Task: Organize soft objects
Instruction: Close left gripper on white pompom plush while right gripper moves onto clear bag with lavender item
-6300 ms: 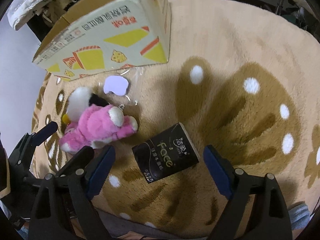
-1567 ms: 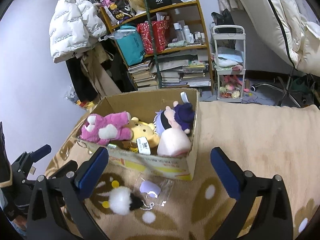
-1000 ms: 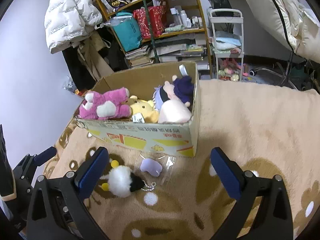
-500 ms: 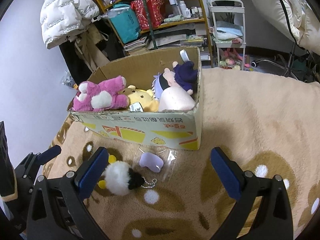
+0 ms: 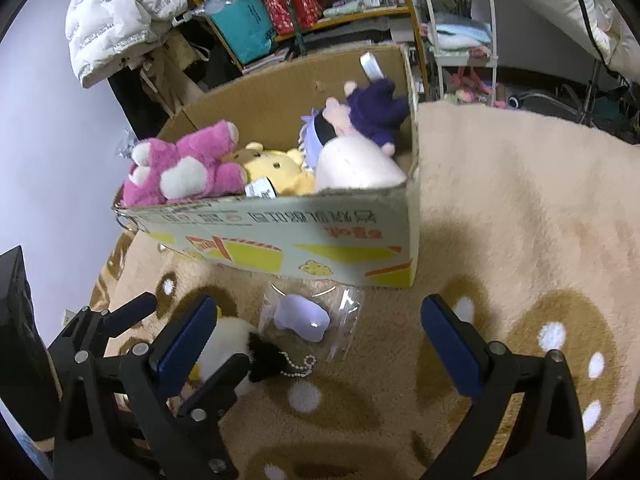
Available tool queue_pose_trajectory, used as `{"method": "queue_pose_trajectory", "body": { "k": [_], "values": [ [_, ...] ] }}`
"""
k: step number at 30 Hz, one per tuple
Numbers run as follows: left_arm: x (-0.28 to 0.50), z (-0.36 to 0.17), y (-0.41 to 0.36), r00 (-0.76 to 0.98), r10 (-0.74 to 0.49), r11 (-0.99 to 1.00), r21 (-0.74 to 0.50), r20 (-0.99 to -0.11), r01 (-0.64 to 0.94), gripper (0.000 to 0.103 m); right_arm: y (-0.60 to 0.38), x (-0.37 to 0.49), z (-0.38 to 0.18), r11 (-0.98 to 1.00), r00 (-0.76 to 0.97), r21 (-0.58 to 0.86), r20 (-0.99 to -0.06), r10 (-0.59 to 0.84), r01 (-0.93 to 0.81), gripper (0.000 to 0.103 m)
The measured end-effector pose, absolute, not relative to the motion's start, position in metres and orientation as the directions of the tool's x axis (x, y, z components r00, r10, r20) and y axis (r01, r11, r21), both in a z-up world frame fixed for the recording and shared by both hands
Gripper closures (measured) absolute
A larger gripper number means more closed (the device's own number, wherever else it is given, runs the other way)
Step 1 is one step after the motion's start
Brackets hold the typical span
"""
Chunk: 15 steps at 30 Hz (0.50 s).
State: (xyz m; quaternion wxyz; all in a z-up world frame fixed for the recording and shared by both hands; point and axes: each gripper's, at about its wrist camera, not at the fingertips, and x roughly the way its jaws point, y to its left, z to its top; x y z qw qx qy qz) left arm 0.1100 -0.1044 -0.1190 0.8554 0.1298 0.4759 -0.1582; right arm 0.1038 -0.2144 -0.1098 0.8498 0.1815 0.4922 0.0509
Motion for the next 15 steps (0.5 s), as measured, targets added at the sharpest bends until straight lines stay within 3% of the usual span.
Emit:
{"method": "queue_pose_trajectory", "body": {
  "k": [5, 12, 15],
  "values": [
    [0.111, -0.132, -0.106, 0.473, -0.137, 0.917, 0.069, -0.87, 0.392, 0.009, -0.21, 0.111, -0.125, 0.922, 0.467, 0.372, -0.837, 0.285, 0.103, 0.0],
    [0.111, -0.142, -0.101, 0.447, -0.179, 0.92, 0.012, -0.876, 0.393, 0.027, -0.201, 0.115, -0.143, 0.925, 0.423, 0.365, -0.859, 0.289, 0.109, 0.0],
    [0.111, -0.144, -0.1, 0.436, -0.21, 0.914, -0.018, -0.875, 0.405, 0.039, -0.2, 0.12, -0.149, 0.92, 0.413, 0.373, -0.862, 0.295, 0.119, 0.0]
  ]
}}
